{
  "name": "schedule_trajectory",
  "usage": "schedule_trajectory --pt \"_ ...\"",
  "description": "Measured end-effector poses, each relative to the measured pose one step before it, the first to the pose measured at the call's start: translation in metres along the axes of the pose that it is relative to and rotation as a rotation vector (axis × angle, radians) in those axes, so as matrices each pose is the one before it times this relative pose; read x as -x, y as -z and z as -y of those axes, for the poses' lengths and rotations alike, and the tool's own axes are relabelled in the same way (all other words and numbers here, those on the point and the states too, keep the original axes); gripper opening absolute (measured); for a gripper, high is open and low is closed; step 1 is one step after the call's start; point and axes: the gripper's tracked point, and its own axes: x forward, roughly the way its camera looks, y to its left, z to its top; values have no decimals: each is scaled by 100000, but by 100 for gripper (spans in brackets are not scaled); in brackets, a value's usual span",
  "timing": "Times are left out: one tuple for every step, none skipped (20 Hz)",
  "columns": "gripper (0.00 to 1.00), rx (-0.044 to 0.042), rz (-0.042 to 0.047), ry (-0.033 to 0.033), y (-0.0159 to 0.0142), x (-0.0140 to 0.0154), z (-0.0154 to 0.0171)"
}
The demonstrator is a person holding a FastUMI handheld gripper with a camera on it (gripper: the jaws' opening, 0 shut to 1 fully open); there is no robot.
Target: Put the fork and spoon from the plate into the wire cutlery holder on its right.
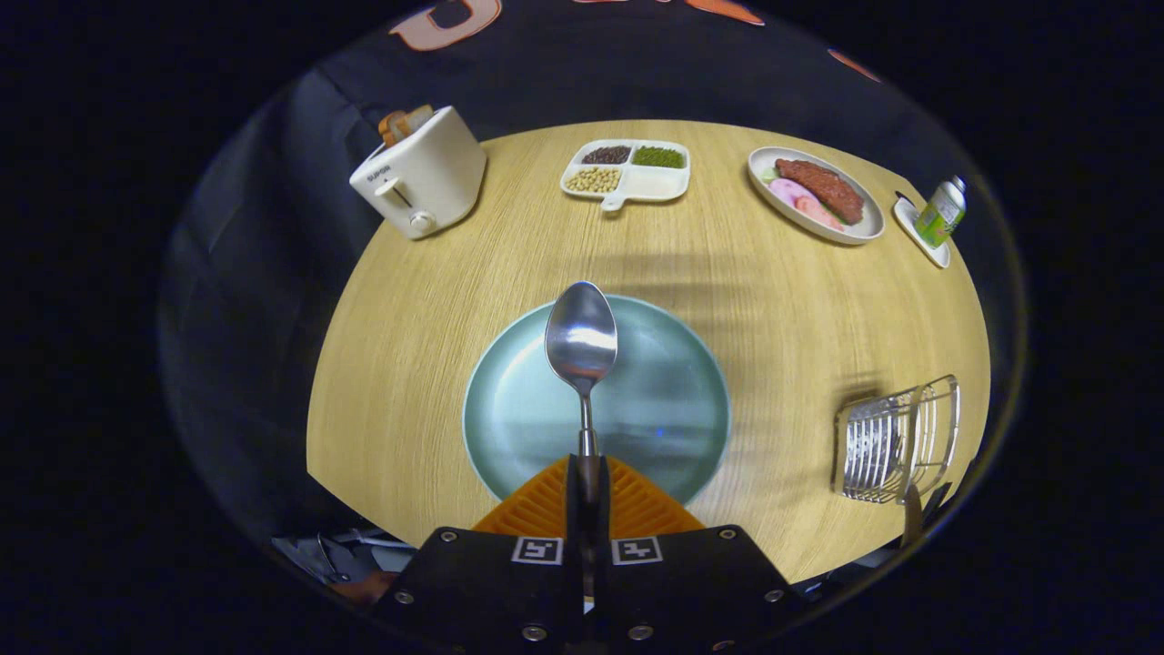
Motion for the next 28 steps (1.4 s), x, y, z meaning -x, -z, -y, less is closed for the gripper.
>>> schedule_trajectory --pt "5 -919 3479 -149 -691 1228 707" --pt "5 -756 2425 372 -389 1249 775" --pt "5 -728 1929 357 -280 1210 757" --pt "5 -1091 1949 164 -446 1318 763" --pt "5 -771 1787 -190 -442 1215 689" --pt "5 -975 1987 244 -379 1145 793" --pt "5 -324 1442 397 -262 1069 862" --pt "5 -698 1533 753 33 955 911" --pt "5 -355 870 464 -148 765 911" --pt "5 -1301 446 909 -48 649 965" --pt "5 -701 -6 459 -13 554 974" --pt "5 -790 198 1665 57 508 1300" --pt "5 258 -164 1597 -14 269 1249" --pt "5 -187 -427 1865 178 320 1336" --pt "5 64 -1408 1299 278 200 1277" --pt "5 -71 -1272 1252 333 23 980" --pt "5 949 -2111 1324 369 5 1085" --pt "5 587 -1273 1506 295 -89 1077" --pt "5 1274 -2229 1141 321 -93 784" --pt "5 1360 -2007 598 369 -385 544" --pt "5 1251 -2370 393 393 -289 543" --pt "5 1718 -2484 171 498 -585 194" --pt "5 1641 -3451 263 626 -628 538" --pt "5 1542 -3933 959 902 -616 906" --pt "5 854 -3067 1154 548 -580 512" --pt "5 881 -2517 476 365 -664 182" --pt "5 615 -2186 150 211 -464 131" --pt "5 1014 -2583 -91 376 -506 69"
